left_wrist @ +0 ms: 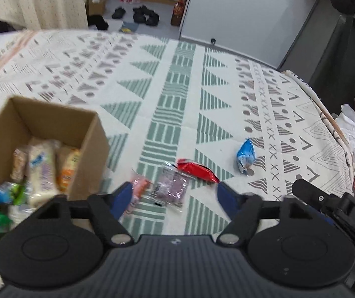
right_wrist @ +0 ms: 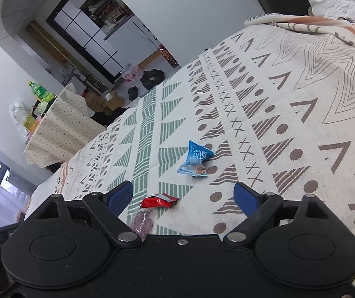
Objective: Organize snacks
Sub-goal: 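Withdraw both open tools from the box toward the remaining snacks, then grasp the clear purple packet with left tool while right tool grasps the blue candy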
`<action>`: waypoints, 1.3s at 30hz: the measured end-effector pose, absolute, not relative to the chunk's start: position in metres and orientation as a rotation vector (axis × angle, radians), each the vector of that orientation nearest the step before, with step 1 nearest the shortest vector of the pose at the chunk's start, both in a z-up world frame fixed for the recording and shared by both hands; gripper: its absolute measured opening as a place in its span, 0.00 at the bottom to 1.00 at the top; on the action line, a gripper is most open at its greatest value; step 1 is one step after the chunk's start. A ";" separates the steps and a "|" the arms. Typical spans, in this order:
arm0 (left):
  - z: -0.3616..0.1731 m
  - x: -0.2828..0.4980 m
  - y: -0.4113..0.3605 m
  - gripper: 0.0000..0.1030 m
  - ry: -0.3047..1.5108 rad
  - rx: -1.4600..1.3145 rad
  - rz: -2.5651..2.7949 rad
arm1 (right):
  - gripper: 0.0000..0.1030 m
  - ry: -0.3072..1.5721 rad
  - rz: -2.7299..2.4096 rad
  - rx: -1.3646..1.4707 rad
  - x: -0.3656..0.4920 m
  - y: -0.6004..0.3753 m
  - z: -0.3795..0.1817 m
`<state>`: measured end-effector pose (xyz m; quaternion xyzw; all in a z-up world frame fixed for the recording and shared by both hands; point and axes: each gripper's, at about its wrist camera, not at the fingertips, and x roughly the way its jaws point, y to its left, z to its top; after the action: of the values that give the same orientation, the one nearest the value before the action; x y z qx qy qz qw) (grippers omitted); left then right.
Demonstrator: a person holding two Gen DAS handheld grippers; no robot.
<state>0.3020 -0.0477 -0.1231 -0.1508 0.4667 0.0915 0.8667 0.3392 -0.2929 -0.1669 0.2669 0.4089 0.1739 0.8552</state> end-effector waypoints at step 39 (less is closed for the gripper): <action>-0.199 0.357 -0.043 0.31 1.120 -0.299 0.174 | 0.47 0.946 0.330 0.508 0.429 -0.239 -0.233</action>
<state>0.3567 -0.0430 -0.1989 -0.1412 0.5284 0.0823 0.8331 0.4290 -0.2391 -0.2327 0.2406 0.4486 0.1565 0.8464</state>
